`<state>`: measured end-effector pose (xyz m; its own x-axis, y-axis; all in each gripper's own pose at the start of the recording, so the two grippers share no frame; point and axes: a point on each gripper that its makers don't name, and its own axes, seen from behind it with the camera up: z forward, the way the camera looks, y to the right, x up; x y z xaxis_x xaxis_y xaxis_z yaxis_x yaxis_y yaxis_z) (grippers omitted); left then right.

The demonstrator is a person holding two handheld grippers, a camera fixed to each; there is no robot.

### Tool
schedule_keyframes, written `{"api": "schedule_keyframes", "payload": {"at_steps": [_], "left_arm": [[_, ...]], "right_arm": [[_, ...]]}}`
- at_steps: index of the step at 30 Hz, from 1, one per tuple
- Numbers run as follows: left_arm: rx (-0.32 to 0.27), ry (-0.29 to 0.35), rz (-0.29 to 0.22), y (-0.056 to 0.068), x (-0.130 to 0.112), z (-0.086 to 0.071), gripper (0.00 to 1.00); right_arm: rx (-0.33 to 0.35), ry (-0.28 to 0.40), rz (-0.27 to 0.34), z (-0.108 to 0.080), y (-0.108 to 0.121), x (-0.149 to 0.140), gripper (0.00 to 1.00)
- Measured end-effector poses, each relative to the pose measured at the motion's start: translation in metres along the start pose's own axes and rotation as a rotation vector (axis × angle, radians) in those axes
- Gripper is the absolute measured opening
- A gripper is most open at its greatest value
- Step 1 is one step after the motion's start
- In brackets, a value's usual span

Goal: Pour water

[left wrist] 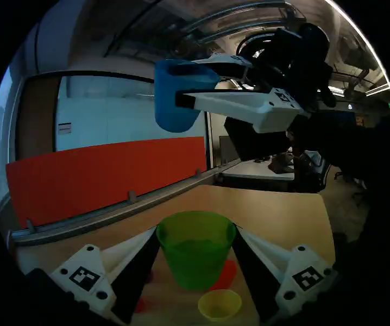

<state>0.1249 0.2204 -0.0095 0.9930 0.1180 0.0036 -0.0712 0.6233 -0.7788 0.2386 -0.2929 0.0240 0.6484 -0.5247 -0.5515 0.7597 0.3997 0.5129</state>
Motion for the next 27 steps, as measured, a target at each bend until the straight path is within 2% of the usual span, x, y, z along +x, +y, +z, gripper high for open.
{"api": "schedule_keyframes", "payload": {"at_steps": [8, 17, 20, 23, 27], "left_arm": [[0.001, 0.003, 0.005, 0.002, 0.003, 0.0, 0.87], [0.006, 0.005, 0.008, 0.0, 0.005, 0.0, 0.87], [0.006, 0.005, 0.009, 0.0, 0.005, -0.001, 0.87], [0.009, 0.005, 0.011, 0.0, 0.005, -0.001, 0.87], [0.013, 0.006, 0.013, -0.002, 0.005, -0.001, 0.87]], "right_arm": [[0.034, 0.04, 0.271, -0.003, -0.009, 0.012, 0.91], [0.087, 0.05, 0.584, -0.001, -0.016, 0.017, 0.91], [0.104, 0.064, 0.668, -0.001, -0.017, 0.019, 0.91], [0.114, 0.071, 0.723, 0.0, -0.016, 0.019, 0.91], [0.116, 0.068, 0.742, 0.0, -0.015, 0.017, 0.91]]}}
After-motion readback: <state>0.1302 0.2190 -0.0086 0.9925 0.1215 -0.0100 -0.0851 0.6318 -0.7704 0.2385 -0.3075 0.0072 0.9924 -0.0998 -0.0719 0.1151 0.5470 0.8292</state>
